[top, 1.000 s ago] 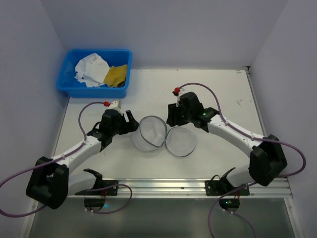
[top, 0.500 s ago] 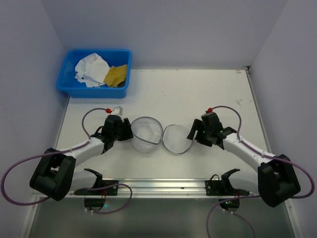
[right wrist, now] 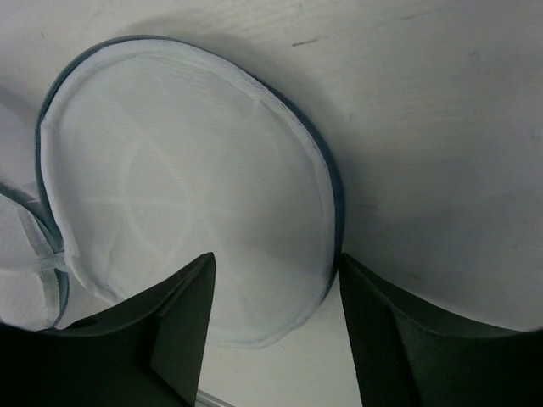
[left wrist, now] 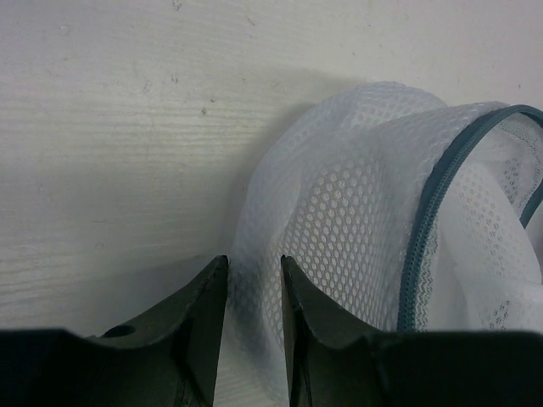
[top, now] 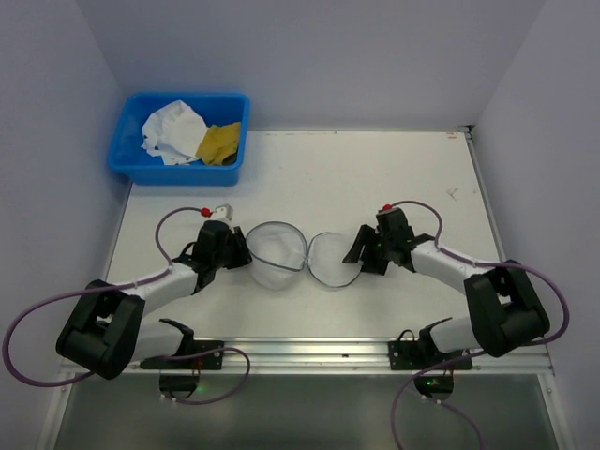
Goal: Unzip the laundry bag and remove the bra
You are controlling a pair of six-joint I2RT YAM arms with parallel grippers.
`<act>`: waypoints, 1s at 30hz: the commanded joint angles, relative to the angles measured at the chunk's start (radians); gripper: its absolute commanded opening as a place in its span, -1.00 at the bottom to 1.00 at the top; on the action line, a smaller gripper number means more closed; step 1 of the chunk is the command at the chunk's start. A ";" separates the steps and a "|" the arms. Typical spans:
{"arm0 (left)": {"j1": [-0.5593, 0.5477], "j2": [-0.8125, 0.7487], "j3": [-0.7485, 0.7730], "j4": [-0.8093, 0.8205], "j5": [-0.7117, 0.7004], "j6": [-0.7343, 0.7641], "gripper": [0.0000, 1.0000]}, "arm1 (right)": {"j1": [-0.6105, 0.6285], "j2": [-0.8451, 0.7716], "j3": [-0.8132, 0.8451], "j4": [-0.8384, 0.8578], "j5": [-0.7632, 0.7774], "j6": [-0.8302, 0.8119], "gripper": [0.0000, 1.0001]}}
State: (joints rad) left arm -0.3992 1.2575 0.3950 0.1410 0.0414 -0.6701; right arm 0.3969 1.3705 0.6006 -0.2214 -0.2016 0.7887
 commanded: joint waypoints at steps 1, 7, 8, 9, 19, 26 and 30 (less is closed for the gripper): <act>-0.010 -0.013 -0.005 0.045 0.002 0.001 -0.31 | -0.001 0.062 0.018 0.060 -0.070 0.027 0.19; -0.015 -0.017 -0.002 0.048 0.002 0.012 -0.35 | -0.001 0.021 0.021 0.028 -0.013 0.031 -0.66; -0.015 -0.017 0.001 0.049 0.002 0.018 -0.40 | -0.001 0.006 0.036 0.007 0.008 0.018 -0.76; -0.016 -0.015 0.011 0.048 0.002 0.030 -0.44 | -0.003 -0.028 0.050 -0.046 0.043 -0.014 -0.85; -0.118 0.068 0.134 0.084 -0.009 0.011 -0.81 | 0.029 -0.220 0.289 -0.331 0.301 -0.218 -1.00; -0.243 0.203 0.258 0.115 -0.035 -0.057 -0.98 | 0.186 -0.159 0.468 -0.423 0.352 -0.295 -1.00; -0.317 0.273 0.329 0.134 -0.084 -0.106 -1.00 | 0.253 -0.078 0.524 -0.406 0.320 -0.305 -1.00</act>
State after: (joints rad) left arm -0.6750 1.5036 0.6624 0.2054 -0.0032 -0.7212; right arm 0.6113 1.2354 1.0695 -0.6033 0.1146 0.5205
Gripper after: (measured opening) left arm 0.055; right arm 0.019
